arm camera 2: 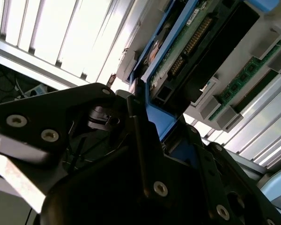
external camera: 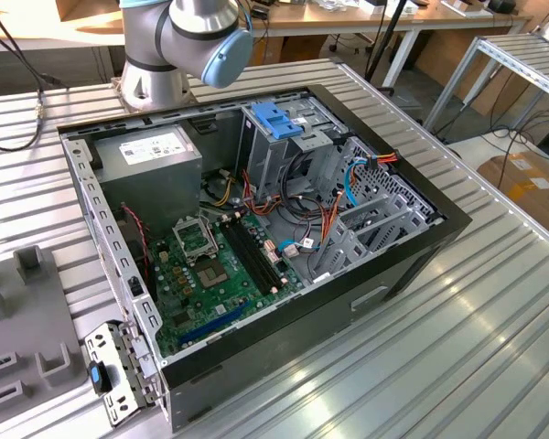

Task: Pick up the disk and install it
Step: 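Pick up the disk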

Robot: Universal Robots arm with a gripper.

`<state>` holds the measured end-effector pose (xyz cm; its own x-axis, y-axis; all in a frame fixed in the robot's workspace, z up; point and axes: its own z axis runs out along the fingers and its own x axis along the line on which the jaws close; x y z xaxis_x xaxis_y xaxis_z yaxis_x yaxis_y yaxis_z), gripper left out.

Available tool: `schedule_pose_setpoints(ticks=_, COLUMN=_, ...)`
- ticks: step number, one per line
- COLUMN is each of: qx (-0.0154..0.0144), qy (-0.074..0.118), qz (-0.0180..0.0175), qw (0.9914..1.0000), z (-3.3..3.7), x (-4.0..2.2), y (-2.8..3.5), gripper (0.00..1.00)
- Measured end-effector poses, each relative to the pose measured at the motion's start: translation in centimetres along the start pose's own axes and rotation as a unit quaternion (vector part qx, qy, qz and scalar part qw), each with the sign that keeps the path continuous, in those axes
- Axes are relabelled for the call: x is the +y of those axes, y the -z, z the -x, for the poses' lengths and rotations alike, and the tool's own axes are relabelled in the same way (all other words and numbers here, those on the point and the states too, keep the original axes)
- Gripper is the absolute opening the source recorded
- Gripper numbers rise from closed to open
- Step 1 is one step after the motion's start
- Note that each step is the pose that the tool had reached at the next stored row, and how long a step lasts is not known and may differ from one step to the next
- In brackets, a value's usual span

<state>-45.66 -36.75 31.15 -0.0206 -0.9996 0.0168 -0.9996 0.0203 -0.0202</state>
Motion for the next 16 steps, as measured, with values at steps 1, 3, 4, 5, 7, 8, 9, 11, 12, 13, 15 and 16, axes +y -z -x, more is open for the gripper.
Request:
schedule_pose_setpoints(ticks=1, qx=0.0003, qy=0.000, qz=-0.0001, qw=1.00000, z=0.00, x=-0.01, y=0.29, gripper=0.37)
schedule_pose_setpoints(ticks=3, qx=0.0009, qy=0.000, qz=-0.0001, qw=1.00000, z=0.00, x=-0.02, y=0.70, gripper=0.37)
schedule_pose_setpoints(ticks=4, qx=0.0013, qy=0.000, qz=-0.0001, qw=1.00000, z=0.00, x=-0.02, y=0.87, gripper=0.37)
schedule_pose_setpoints(ticks=5, qx=0.0017, qy=0.000, qz=-0.0001, qw=1.00000, z=0.00, x=-0.03, y=1.13, gripper=0.37)
schedule_pose_setpoints(ticks=7, qx=0.0023, qy=0.000, qz=-0.0001, qw=1.00000, z=0.00, x=-0.03, y=1.43, gripper=0.37)
schedule_pose_setpoints(ticks=8, qx=0.0026, qy=0.000, qz=-0.0001, qw=1.00000, z=0.00, x=-0.03, y=1.62, gripper=0.37)
schedule_pose_setpoints(ticks=9, qx=0.0029, qy=0.000, qz=-0.0001, qw=1.00000, z=0.00, x=-0.04, y=1.76, gripper=0.37)
schedule_pose_setpoints(ticks=11, qx=0.0035, qy=0.000, qz=-0.0001, qw=0.99999, z=0.00, x=-0.04, y=1.98, gripper=0.37)
schedule_pose_setpoints(ticks=12, qx=0.0038, qy=0.000, qz=-0.0002, qw=0.99999, z=0.00, x=-0.04, y=2.02, gripper=0.37)
schedule_pose_setpoints(ticks=13, qx=0.0041, qy=0.000, qz=-0.0004, qw=0.99999, z=0.01, x=-0.04, y=2.02, gripper=0.37)
schedule_pose_setpoints(ticks=15, qx=0.0051, qy=0.000, qz=-0.0002, qw=0.99999, z=0.01, x=-0.04, y=2.08, gripper=0.37)
schedule_pose_setpoints(ticks=16, qx=0.0053, qy=0.000, qz=-0.0002, qw=0.99999, z=0.01, x=-0.04, y=2.09, gripper=0.37)
